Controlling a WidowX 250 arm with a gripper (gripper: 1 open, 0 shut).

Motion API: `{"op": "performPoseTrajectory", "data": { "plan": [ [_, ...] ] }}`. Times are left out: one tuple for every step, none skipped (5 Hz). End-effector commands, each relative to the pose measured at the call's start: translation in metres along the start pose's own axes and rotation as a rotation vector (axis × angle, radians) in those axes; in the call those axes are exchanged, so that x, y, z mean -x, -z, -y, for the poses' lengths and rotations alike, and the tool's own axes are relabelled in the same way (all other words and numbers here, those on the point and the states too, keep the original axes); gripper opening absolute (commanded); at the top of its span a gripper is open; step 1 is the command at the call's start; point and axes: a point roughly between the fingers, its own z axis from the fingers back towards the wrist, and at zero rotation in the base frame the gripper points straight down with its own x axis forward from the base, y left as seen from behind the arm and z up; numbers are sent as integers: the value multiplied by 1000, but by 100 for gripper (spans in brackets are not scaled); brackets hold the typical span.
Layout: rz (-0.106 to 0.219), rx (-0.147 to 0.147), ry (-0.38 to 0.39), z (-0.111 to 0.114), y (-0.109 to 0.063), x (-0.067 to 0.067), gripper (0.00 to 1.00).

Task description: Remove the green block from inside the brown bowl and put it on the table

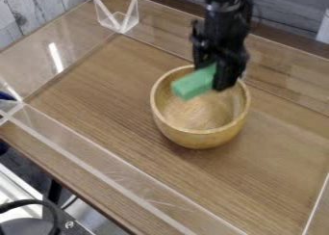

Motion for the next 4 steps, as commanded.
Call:
{"op": "performPoseTrajectory", "data": {
  "plan": [
    [60,-29,3,-5,-9,-3,0],
    [47,-19,11,-4,0,2,0],
    [38,-11,19,-2,7,4,0],
    [32,-6,26,-1,13,4,0]
  ]
}}
